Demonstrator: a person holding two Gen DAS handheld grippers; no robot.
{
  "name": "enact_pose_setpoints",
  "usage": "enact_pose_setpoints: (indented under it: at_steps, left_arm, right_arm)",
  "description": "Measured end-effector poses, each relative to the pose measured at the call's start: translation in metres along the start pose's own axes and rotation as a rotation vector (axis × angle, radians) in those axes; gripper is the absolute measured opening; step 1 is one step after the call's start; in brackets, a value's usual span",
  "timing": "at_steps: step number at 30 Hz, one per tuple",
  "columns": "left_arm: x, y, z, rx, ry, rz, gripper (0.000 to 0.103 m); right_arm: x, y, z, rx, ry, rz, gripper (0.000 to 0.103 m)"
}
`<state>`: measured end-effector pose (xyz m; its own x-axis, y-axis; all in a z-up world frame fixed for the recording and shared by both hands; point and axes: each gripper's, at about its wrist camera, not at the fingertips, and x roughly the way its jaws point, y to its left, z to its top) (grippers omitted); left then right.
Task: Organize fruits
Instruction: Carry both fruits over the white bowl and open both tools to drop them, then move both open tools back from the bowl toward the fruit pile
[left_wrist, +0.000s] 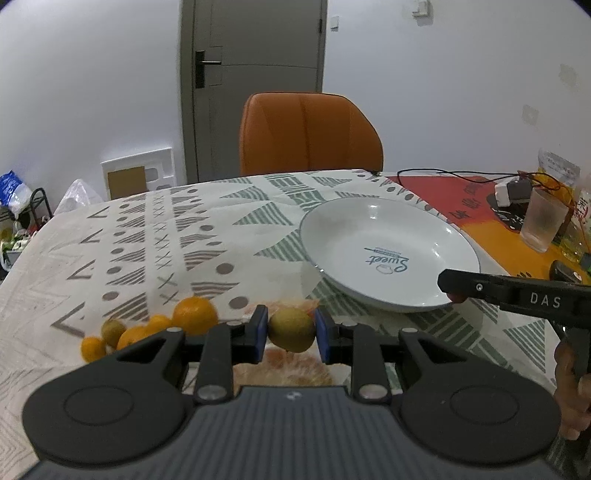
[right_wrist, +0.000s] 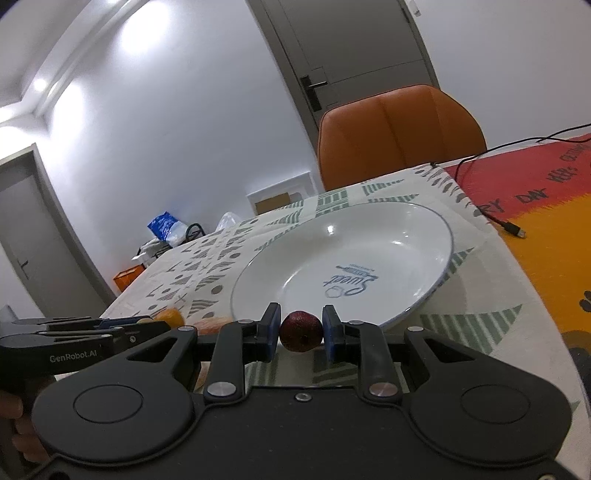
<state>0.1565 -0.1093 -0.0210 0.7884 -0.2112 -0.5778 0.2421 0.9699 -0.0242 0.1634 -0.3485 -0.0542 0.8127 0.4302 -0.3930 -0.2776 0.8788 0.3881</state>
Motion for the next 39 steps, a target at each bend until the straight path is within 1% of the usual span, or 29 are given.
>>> enact_pose_setpoints:
  at_steps: [8,11,15,20,22,23,27,30,33,37,39]
  left_arm:
    - [0.021,-0.022,0.015,0.053,0.015,-0.019,0.026]
    - [0.028,-0.031,0.021,0.071,0.015,-0.028,0.026]
    - [0.039,-0.041,0.025,0.077,0.018,-0.045,0.026]
    - [0.050,-0.053,0.028,0.088,0.022,-0.069,0.026]
    - [0.052,-0.057,0.030,0.095,0.017,-0.076,0.026]
    - [0.053,-0.059,0.030,0.097,0.015,-0.079,0.026]
    - [0.055,-0.061,0.033,0.103,0.007,-0.086,0.026]
    - [0.056,-0.060,0.036,0.089,0.009,-0.092,0.026]
    - [0.054,-0.060,0.037,0.082,0.005,-0.088,0.030]
    - [0.049,-0.055,0.035,0.069,0.015,-0.076,0.030]
    - [0.046,-0.051,0.033,0.062,0.022,-0.066,0.033]
  right_arm:
    - [0.003,-0.014,0.007,0.024,-0.040,-0.008,0.023]
    - [0.006,-0.018,0.005,0.035,-0.031,-0.031,0.027]
    - [0.002,-0.023,0.005,0.042,-0.043,-0.052,0.030]
    - [-0.009,-0.027,0.005,0.044,-0.060,-0.057,0.031]
    - [-0.013,-0.029,0.005,0.050,-0.067,-0.060,0.033]
    - [-0.014,-0.030,0.005,0.054,-0.068,-0.065,0.036]
    - [-0.019,-0.035,0.003,0.068,-0.067,-0.087,0.037]
    - [-0.021,-0.037,0.002,0.072,-0.064,-0.098,0.038]
    - [-0.023,-0.035,0.001,0.071,-0.067,-0.105,0.040]
    - [-0.024,-0.032,0.001,0.064,-0.068,-0.107,0.042]
    - [-0.024,-0.030,0.001,0.059,-0.069,-0.104,0.044]
